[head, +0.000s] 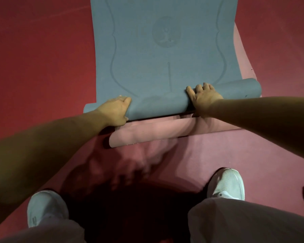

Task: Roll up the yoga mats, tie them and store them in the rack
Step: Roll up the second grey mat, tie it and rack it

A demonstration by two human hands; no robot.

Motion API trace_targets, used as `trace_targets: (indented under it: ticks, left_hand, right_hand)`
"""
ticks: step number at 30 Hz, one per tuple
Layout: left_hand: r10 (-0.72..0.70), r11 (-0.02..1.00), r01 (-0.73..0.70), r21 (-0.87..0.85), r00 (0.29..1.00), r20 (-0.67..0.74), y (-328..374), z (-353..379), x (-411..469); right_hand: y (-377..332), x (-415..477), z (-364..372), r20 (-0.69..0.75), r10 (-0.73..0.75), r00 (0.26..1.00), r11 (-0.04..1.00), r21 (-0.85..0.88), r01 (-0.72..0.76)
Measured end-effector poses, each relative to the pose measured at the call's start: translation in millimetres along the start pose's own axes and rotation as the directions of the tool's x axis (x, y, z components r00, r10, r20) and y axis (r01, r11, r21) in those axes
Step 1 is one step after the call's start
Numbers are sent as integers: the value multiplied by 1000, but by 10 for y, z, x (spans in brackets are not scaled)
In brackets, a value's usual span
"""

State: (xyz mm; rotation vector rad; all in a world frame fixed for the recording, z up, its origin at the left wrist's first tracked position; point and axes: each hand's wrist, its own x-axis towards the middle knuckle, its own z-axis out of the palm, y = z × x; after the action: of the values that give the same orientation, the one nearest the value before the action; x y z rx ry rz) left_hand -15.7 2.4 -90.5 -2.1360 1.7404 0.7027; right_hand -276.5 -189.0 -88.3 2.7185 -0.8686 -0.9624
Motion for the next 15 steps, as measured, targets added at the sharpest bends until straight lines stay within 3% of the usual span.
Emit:
trace_targets:
  ticks: [3,6,9,15]
  left_hand:
    - [-73,996,67,51,990,122,44,41,58]
    - [-59,989,49,141,996,72,29,52,75]
    - [-4,993,-1,115,999,44,19,-20,48]
    - [124,992,-111,-61,944,306,311,-117,-168]
  right_hand:
    - [-24,-52,-10,-32,-4,999,998,-57,2]
    - [-9,-177,52,-74,-42,996,989,-147,31]
    - [73,-233,47,-91,-105,990,988,-120,94]
    - [142,-496,21,79,-161,984,987,25,159]
